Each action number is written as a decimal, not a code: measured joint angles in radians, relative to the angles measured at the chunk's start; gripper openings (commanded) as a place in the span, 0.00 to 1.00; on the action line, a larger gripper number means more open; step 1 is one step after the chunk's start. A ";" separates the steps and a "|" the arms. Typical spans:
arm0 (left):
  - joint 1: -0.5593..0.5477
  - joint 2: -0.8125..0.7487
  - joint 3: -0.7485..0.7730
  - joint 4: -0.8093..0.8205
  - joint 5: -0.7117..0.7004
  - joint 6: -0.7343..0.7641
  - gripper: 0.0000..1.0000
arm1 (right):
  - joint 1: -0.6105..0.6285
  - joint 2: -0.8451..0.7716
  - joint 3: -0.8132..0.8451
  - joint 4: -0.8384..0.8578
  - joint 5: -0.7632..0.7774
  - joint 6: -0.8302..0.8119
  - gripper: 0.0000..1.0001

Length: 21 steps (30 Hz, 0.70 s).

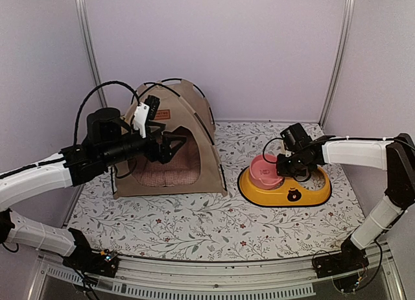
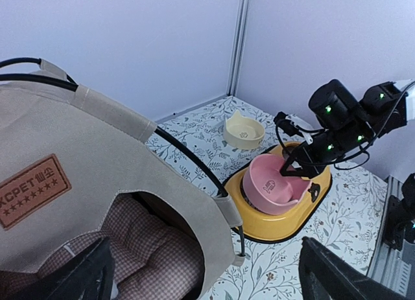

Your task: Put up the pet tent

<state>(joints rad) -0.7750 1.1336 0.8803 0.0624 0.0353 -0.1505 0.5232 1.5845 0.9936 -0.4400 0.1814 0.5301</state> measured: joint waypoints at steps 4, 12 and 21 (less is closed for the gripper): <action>0.000 -0.011 0.000 -0.005 -0.002 0.000 0.99 | -0.003 0.017 0.002 0.014 -0.002 -0.011 0.04; 0.000 -0.021 0.000 -0.024 -0.007 -0.007 0.99 | -0.013 0.024 0.002 0.022 -0.003 -0.016 0.08; -0.001 -0.021 0.000 -0.023 -0.006 -0.009 0.99 | -0.020 0.023 0.000 0.024 -0.004 -0.014 0.23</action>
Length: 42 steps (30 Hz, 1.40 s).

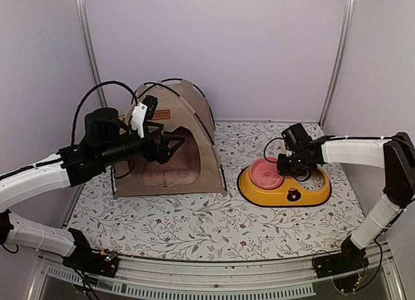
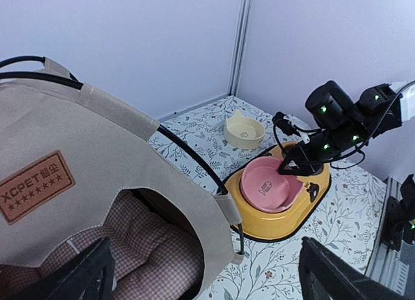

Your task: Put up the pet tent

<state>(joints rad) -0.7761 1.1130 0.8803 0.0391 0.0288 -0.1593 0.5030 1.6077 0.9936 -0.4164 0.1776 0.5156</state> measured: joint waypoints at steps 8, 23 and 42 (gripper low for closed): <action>0.000 0.000 0.000 0.000 0.000 -0.002 0.99 | -0.002 -0.010 -0.005 0.014 0.000 0.001 0.37; -0.001 0.000 0.000 0.000 0.000 -0.002 0.99 | -0.020 0.002 0.055 0.029 -0.001 -0.012 0.49; -0.001 -0.010 0.000 -0.009 -0.011 -0.002 0.99 | -0.019 0.186 0.166 0.013 0.024 -0.084 0.59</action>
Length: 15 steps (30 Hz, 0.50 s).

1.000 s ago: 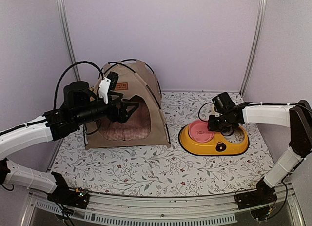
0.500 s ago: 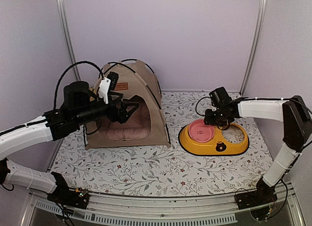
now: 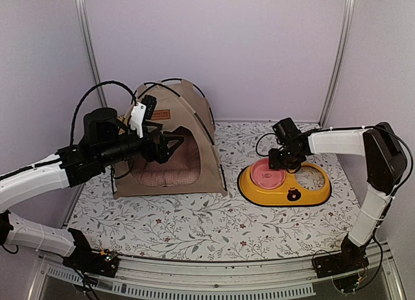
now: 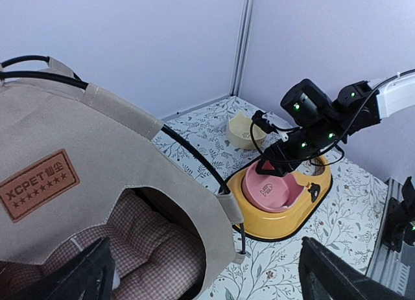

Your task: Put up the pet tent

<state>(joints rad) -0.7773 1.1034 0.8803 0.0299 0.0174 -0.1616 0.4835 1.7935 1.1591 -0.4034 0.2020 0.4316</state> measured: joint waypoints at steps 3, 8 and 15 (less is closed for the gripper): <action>0.000 0.000 0.000 0.000 0.000 0.000 0.99 | 0.000 0.011 0.017 -0.016 0.005 -0.009 0.61; -0.001 0.000 0.000 0.001 0.000 0.000 0.99 | 0.005 0.023 0.034 -0.038 0.019 -0.020 0.64; -0.001 0.000 0.000 0.001 0.000 0.000 0.99 | 0.035 0.053 0.069 -0.074 0.090 -0.028 0.73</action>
<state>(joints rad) -0.7780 1.1038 0.8803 0.0307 0.0177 -0.1616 0.5190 1.8469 1.2285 -0.4770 0.2920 0.4038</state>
